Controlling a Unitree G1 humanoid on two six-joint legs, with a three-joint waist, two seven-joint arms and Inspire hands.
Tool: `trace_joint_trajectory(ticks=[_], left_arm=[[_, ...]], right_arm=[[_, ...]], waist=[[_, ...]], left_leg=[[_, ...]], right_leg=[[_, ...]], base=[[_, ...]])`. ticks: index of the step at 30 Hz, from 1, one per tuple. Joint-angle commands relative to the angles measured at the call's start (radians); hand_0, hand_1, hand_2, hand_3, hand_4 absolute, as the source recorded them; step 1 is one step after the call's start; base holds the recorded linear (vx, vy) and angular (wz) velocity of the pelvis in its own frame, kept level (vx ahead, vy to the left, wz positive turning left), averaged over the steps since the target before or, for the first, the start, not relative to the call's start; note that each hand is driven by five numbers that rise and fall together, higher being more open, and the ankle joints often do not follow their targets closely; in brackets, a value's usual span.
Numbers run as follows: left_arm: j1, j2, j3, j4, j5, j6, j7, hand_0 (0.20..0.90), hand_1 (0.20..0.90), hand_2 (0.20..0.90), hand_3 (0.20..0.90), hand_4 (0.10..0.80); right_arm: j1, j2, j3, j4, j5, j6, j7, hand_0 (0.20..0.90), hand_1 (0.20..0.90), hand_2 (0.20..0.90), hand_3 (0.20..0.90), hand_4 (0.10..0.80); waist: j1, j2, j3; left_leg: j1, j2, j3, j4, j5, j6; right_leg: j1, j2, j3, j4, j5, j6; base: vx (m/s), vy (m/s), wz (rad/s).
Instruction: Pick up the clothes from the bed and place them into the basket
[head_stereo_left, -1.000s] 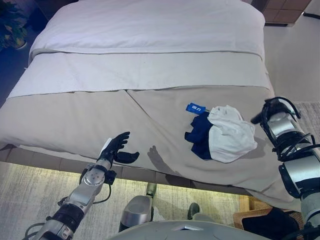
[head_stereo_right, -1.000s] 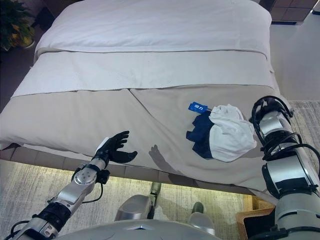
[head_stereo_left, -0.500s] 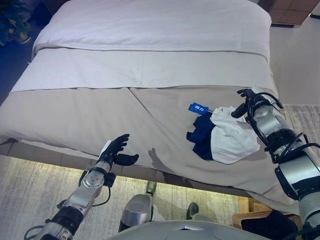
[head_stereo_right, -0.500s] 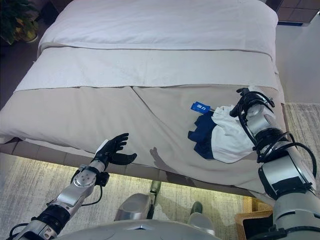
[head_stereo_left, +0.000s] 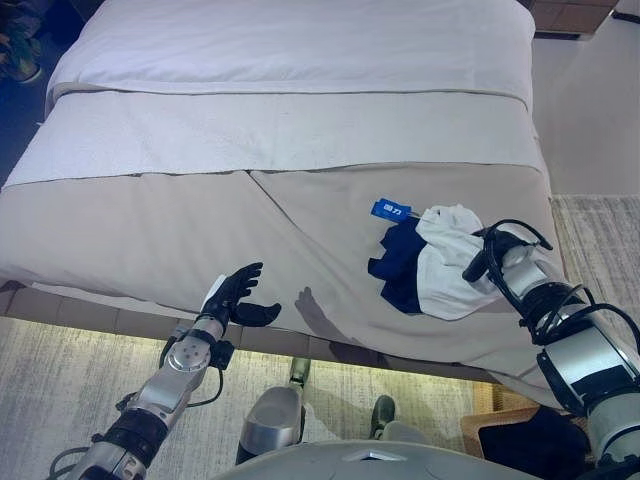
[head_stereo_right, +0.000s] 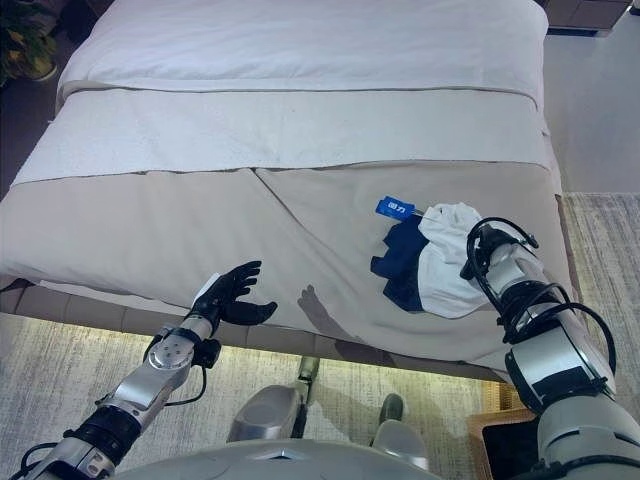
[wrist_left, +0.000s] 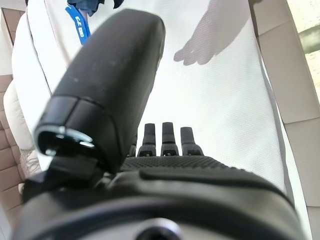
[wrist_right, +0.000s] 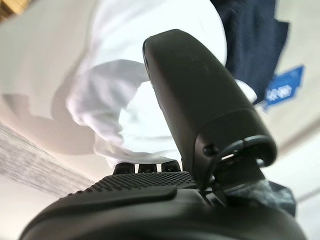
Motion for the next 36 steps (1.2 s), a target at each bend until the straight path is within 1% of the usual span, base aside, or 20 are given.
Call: trace_joint_trajectory(ticks=[1, 3, 4, 5, 6, 8, 13, 20, 26, 31, 36], left_arm=[[-0.048, 0.034, 0.065, -0.093, 0.009, -0.051, 0.004, 0.900, 0.900, 0.900, 0.900, 0.800], [-0.048, 0.035, 0.069, -0.097, 0.013, -0.048, -0.004, 0.900, 0.900, 0.900, 0.900, 0.800], [-0.047, 0.034, 0.068, -0.099, 0.014, -0.048, -0.004, 0.900, 0.900, 0.900, 0.900, 0.800], [-0.047, 0.034, 0.067, -0.101, 0.015, -0.046, -0.003, 0.900, 0.900, 0.900, 0.900, 0.800], [-0.049, 0.034, 0.066, -0.101, 0.014, -0.045, -0.004, 0.900, 0.900, 0.900, 0.900, 0.800], [-0.050, 0.035, 0.066, -0.095, 0.013, -0.048, -0.008, 0.900, 0.900, 0.900, 0.900, 0.800], [-0.047, 0.035, 0.063, -0.098, 0.011, -0.045, -0.006, 0.900, 0.900, 0.900, 0.900, 0.800], [-0.039, 0.034, 0.060, -0.098, 0.008, -0.045, -0.006, 0.900, 0.900, 0.900, 0.900, 0.800], [-0.033, 0.030, 0.063, -0.095, 0.011, -0.046, 0.001, 0.900, 0.900, 0.900, 0.900, 0.800], [-0.030, 0.025, 0.064, -0.095, 0.013, -0.034, 0.004, 0.900, 0.900, 0.900, 0.900, 0.800], [-0.025, 0.020, 0.070, -0.074, 0.022, -0.045, 0.002, 0.900, 0.900, 0.900, 0.900, 0.800]], right_arm=[[-0.083, -0.105, 0.074, -0.009, -0.064, 0.008, 0.012, 0.900, 0.900, 0.900, 0.900, 0.800], [-0.076, -0.103, 0.076, 0.002, -0.066, 0.008, 0.022, 0.900, 0.900, 0.900, 0.900, 0.800], [-0.074, -0.102, 0.076, 0.004, -0.068, 0.008, 0.020, 0.676, 0.676, 0.676, 0.639, 0.539], [-0.075, -0.100, 0.077, 0.006, -0.066, 0.009, 0.015, 0.531, 0.531, 0.531, 0.469, 0.369], [-0.077, -0.098, 0.076, 0.007, -0.066, 0.009, 0.011, 0.415, 0.415, 0.415, 0.335, 0.235], [-0.080, -0.096, 0.069, 0.010, -0.069, 0.008, 0.005, 0.300, 0.300, 0.300, 0.200, 0.100], [-0.080, -0.093, 0.059, 0.001, -0.054, 0.013, -0.023, 0.300, 0.300, 0.300, 0.200, 0.100], [-0.075, -0.100, 0.042, -0.031, -0.044, -0.003, -0.090, 0.300, 0.300, 0.300, 0.200, 0.100], [-0.087, -0.126, 0.032, -0.119, -0.017, -0.003, -0.114, 0.300, 0.300, 0.300, 0.200, 0.100], [-0.116, -0.158, 0.028, -0.241, 0.040, 0.012, -0.130, 0.300, 0.300, 0.300, 0.200, 0.100], [-0.160, -0.207, 0.014, -0.360, 0.130, 0.001, -0.154, 0.300, 0.300, 0.300, 0.200, 0.100]], waist=[[0.017, -0.002, 0.008], [0.017, -0.002, 0.009], [0.017, -0.001, 0.010], [0.017, 0.000, 0.010], [0.017, 0.000, 0.010], [0.016, 0.002, 0.010], [0.013, 0.004, 0.008], [0.010, 0.003, 0.001], [0.000, -0.008, -0.017], [-0.011, -0.026, -0.044], [-0.020, -0.044, -0.073]], left_leg=[[-0.003, -0.011, 0.016, 0.090, -0.136, 0.014], [-0.002, -0.010, 0.017, 0.089, -0.135, 0.013], [-0.002, -0.009, 0.017, 0.088, -0.134, 0.012], [-0.002, -0.010, 0.017, 0.088, -0.133, 0.012], [-0.003, -0.010, 0.016, 0.088, -0.134, 0.012], [-0.002, -0.011, 0.015, 0.087, -0.134, 0.012], [-0.001, -0.011, 0.015, 0.088, -0.136, 0.013], [0.007, -0.010, 0.017, 0.087, -0.137, 0.014], [0.021, -0.008, 0.020, 0.081, -0.141, 0.015], [0.042, -0.004, 0.021, 0.073, -0.144, 0.015], [0.061, 0.000, 0.022, 0.060, -0.142, 0.013]], right_leg=[[-0.124, -0.010, 0.006, 0.108, 0.052, -0.032], [-0.123, -0.010, 0.006, 0.106, 0.053, -0.032], [-0.123, -0.010, 0.006, 0.106, 0.053, -0.032], [-0.123, -0.009, 0.007, 0.106, 0.053, -0.033], [-0.123, -0.009, 0.007, 0.106, 0.053, -0.033], [-0.123, -0.009, 0.008, 0.106, 0.053, -0.033], [-0.123, -0.009, 0.012, 0.108, 0.050, -0.032], [-0.116, -0.008, 0.015, 0.105, 0.051, -0.032], [-0.107, -0.005, 0.023, 0.103, 0.050, -0.030], [-0.090, -0.001, 0.031, 0.099, 0.048, -0.030], [-0.076, 0.004, 0.033, 0.095, 0.048, -0.029]], base=[[0.000, 0.000, 0.00], [0.000, 0.000, 0.00], [0.000, 0.000, 0.00], [0.000, 0.000, 0.00], [0.000, 0.000, 0.00], [0.000, 0.000, 0.00], [0.000, 0.000, 0.00], [0.000, 0.000, 0.00], [0.000, 0.000, 0.00], [0.030, 0.007, -0.01], [0.022, 0.007, -0.04]])
